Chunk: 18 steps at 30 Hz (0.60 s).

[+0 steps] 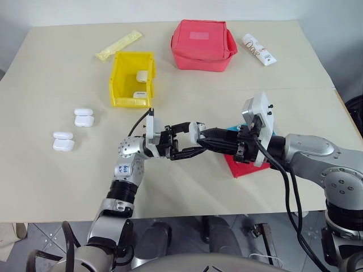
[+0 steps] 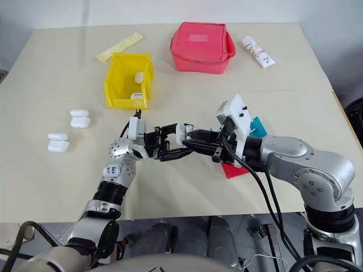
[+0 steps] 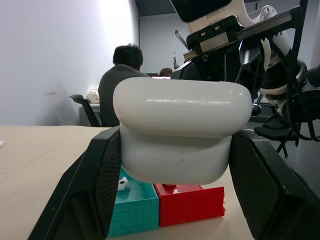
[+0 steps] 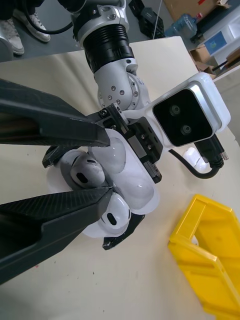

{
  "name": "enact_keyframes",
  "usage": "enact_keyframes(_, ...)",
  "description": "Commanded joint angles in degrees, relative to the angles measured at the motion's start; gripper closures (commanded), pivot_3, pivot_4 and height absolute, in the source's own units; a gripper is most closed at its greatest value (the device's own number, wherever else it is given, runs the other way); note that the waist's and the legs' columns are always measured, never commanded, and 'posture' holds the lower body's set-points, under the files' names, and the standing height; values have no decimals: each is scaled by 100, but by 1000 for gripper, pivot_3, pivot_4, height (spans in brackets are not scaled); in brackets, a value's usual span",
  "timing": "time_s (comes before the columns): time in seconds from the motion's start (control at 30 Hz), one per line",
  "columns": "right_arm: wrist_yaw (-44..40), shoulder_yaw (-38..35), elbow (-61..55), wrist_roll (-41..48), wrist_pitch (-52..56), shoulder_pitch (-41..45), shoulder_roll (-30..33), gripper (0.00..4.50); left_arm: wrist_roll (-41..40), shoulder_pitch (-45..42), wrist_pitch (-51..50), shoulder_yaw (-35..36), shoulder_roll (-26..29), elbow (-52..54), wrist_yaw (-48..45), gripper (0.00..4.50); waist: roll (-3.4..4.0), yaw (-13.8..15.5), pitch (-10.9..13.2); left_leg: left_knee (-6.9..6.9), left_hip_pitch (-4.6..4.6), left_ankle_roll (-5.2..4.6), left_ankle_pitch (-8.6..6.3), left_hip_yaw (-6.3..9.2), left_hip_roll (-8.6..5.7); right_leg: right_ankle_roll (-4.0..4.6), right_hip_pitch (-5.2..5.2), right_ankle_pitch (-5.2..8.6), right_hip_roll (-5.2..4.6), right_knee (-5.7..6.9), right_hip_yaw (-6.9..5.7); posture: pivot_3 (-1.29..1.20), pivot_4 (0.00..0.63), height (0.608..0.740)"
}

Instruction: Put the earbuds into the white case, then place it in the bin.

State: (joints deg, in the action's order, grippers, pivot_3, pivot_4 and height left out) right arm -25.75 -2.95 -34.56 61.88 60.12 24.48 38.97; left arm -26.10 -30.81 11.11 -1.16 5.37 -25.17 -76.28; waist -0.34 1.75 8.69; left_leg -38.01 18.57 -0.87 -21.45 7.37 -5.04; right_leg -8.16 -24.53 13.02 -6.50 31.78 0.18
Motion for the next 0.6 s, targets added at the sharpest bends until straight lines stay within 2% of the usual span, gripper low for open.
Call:
enact_keyframes(0.03, 53, -169, -111, 58, 21, 55, 119, 3150, -63, -170, 45, -7, -47, 85, 19, 1685, 0, 0, 0, 0, 0, 0, 0, 0, 0, 0, 0, 0, 0, 0, 0, 0, 150, 740)
enact_keyframes(0.6, 57, -188, -73, 2, -35, 152, 196, 3150, -15, -162, 151, -6, 19, -110, -51, 1685, 0, 0, 0, 0, 0, 0, 0, 0, 0, 0, 0, 0, 0, -1, 0, 0, 150, 740)
